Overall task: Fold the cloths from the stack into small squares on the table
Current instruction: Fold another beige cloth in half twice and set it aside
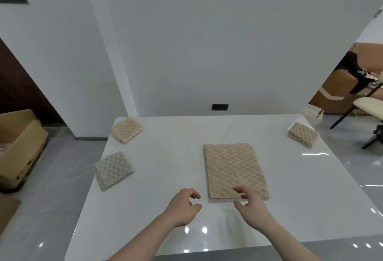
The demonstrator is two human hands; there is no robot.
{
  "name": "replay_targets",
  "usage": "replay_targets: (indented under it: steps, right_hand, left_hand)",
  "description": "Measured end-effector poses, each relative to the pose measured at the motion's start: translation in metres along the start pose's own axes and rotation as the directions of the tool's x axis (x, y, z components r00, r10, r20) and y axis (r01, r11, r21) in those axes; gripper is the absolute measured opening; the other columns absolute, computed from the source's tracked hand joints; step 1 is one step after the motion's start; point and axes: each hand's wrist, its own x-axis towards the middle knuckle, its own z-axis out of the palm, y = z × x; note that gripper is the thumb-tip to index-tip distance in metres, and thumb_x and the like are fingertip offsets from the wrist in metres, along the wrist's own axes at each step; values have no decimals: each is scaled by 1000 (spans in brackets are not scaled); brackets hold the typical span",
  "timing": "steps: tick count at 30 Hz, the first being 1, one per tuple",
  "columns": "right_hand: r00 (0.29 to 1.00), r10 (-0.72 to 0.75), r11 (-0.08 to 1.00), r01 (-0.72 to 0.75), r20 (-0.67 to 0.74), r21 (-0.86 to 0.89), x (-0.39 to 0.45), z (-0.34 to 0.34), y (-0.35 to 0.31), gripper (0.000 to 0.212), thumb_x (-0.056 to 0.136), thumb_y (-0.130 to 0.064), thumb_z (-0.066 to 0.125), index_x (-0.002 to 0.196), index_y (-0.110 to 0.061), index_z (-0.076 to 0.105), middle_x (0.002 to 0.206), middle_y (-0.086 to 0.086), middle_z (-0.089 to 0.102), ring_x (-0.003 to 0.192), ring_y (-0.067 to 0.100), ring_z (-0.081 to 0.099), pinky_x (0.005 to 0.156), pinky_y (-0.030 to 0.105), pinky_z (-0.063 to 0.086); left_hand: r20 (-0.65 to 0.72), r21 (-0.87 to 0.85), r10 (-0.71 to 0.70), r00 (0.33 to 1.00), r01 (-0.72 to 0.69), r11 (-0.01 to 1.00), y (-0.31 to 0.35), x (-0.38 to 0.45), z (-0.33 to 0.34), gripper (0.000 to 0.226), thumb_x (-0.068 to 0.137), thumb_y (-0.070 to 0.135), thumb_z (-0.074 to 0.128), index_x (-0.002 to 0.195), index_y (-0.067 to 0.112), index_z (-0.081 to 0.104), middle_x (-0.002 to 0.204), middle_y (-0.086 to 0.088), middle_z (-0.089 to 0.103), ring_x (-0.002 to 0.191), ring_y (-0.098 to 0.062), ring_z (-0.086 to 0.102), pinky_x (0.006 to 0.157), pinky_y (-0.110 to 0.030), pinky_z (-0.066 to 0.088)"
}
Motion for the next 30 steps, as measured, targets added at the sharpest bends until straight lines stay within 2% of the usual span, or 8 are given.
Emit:
replay_targets:
  steps: [6, 10, 14, 18, 21, 24, 26, 30]
  right_hand:
    - [991, -85, 989, 96, 102, -112, 28, -46, 58, 39, 93, -20, 63, 128, -34, 58, 128, -21, 55, 118, 7, 54, 97, 21, 40]
    - [988, -98, 972, 121, 122, -203, 38, -66, 95, 43, 89, -17, 64, 129, -30, 60, 128, -18, 52, 120, 9, 53, 97, 18, 37]
    - [992, -87, 970, 105, 91, -221, 55, -70, 123, 43, 87, -15, 64, 127, -30, 61, 127, -17, 51, 122, 13, 55, 94, 19, 38]
    - [988, -143, 955, 152, 53, -254, 94, -50, 158, 41, 84, -17, 65, 122, -31, 63, 123, -17, 51, 121, 18, 56, 93, 23, 42]
    - [973, -231, 935, 220, -8, -277, 130, -25, 196, 43, 79, -25, 73, 121, -31, 65, 124, -15, 54, 116, 18, 55, 93, 25, 43]
    - [930, -318, 922, 258, -184, -288, 145, 3, 229, 44, 75, -30, 82, 116, -36, 68, 120, -22, 55, 107, 12, 47, 95, 31, 45]
    - [873, -392, 902, 304, -291, -306, 145, 18, 242, 44, 73, -27, 85, 113, -38, 69, 119, -25, 56, 106, 10, 46, 93, 34, 46]
    - [807, -485, 865, 384, -338, -324, 150, 25, 254, 40, 78, -27, 81, 113, -41, 68, 119, -29, 57, 109, 6, 46, 98, 31, 41]
  left_hand:
    - [-94, 65, -41, 995, 47, 997, 28, 24, 61, 29, 94, 36, 58, 123, 33, 58, 125, 14, 48, 104, -6, 56, 97, -25, 47]
    - [-101, 138, -68, 993, 82, 987, 40, 35, 96, 33, 93, 33, 57, 126, 30, 57, 134, 10, 45, 116, -11, 50, 100, -26, 44]
    - [-115, 238, -24, 993, 51, 970, 46, 53, 114, 37, 95, 28, 51, 131, 27, 54, 137, 8, 43, 123, -12, 46, 103, -27, 42]
    - [-139, 334, 63, 988, -13, 942, 25, 96, 131, 45, 90, 34, 52, 135, 29, 51, 139, 12, 40, 126, -14, 42, 104, -30, 41]
    - [-91, 473, 182, 979, -119, 873, -12, 131, 150, 63, 86, 49, 50, 146, 36, 38, 151, 15, 28, 138, -14, 27, 115, -32, 27]
    - [-217, 503, 312, 925, -168, 848, -49, 145, 180, 59, 91, 59, 42, 147, 45, 30, 152, 23, 21, 142, -5, 15, 120, -27, 13]
    - [-316, 520, 396, 862, -192, 832, -63, 147, 195, 53, 94, 60, 38, 145, 47, 29, 150, 28, 20, 140, 0, 14, 118, -22, 11]
    - [-377, 523, 472, 797, -238, 819, -75, 152, 203, 50, 96, 60, 39, 144, 47, 33, 148, 33, 21, 139, 5, 13, 115, -18, 14]
